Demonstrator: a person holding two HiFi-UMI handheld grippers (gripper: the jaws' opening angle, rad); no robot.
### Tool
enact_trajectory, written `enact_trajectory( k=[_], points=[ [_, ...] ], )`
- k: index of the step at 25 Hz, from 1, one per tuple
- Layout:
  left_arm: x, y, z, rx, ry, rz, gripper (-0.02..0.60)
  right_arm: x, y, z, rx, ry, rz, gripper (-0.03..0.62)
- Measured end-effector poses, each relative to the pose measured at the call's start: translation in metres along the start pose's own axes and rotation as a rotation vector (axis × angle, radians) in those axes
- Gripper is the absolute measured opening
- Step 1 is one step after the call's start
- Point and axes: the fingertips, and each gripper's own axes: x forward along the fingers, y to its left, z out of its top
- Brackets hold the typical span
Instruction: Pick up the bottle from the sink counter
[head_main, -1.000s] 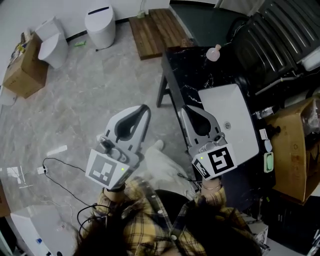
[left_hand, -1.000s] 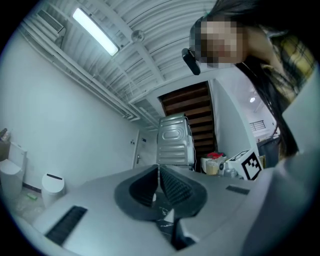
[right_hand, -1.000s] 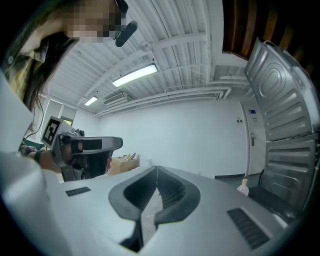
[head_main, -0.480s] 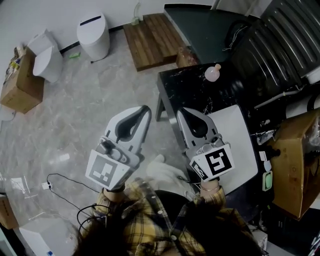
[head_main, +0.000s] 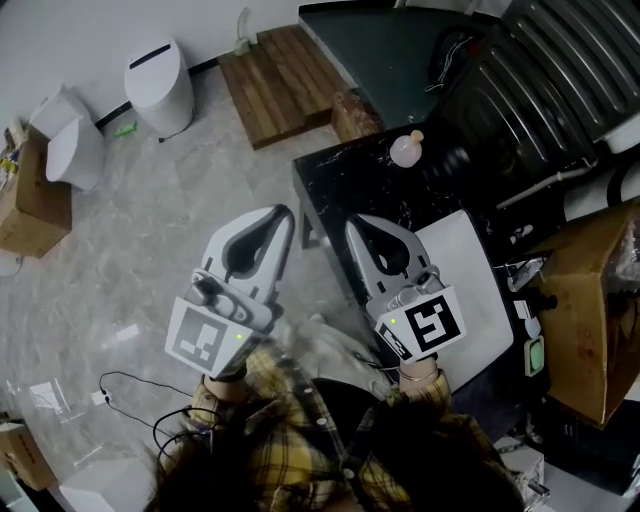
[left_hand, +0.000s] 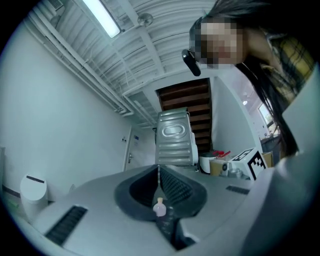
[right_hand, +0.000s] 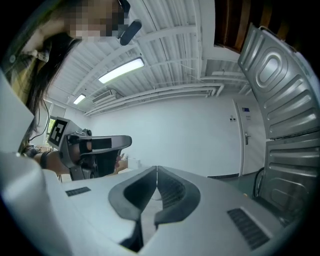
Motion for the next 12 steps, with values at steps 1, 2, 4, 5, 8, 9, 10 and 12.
enact_trajectory(
  k=[1, 2, 4, 5, 8, 9, 10, 12],
  points=[
    [0.004, 0.0, -0.002, 0.0, 0.002, -0.011, 0.026, -0.001, -0.005, -0.001, 0.001, 0.003, -0.012, 0.017],
    [0.009, 0.0, -0.004, -0.002, 0.006, -0.023, 0.026, -0.002, -0.011, -0.003, 0.003, 0.007, -0.029, 0.017],
    [0.019, 0.002, -0.009, -0.01, 0.015, -0.048, 0.026, -0.004, -0.023, -0.006, 0.01, 0.012, -0.068, 0.017],
    [0.024, 0.004, -0.012, -0.014, 0.02, -0.064, 0.025, -0.005, -0.029, -0.008, 0.013, 0.013, -0.089, 0.017],
    [0.048, 0.012, -0.018, -0.019, 0.027, -0.126, 0.026, -0.002, -0.048, -0.013, 0.024, 0.017, -0.157, 0.017],
    [0.058, 0.015, -0.02, -0.022, 0.027, -0.148, 0.026, -0.001, -0.055, -0.015, 0.027, 0.021, -0.18, 0.017],
    [0.069, 0.018, -0.021, -0.027, 0.025, -0.171, 0.026, 0.001, -0.063, -0.016, 0.029, 0.027, -0.202, 0.017],
    [0.093, 0.026, -0.024, -0.036, 0.02, -0.219, 0.026, 0.009, -0.081, -0.018, 0.027, 0.037, -0.245, 0.017]
  ],
)
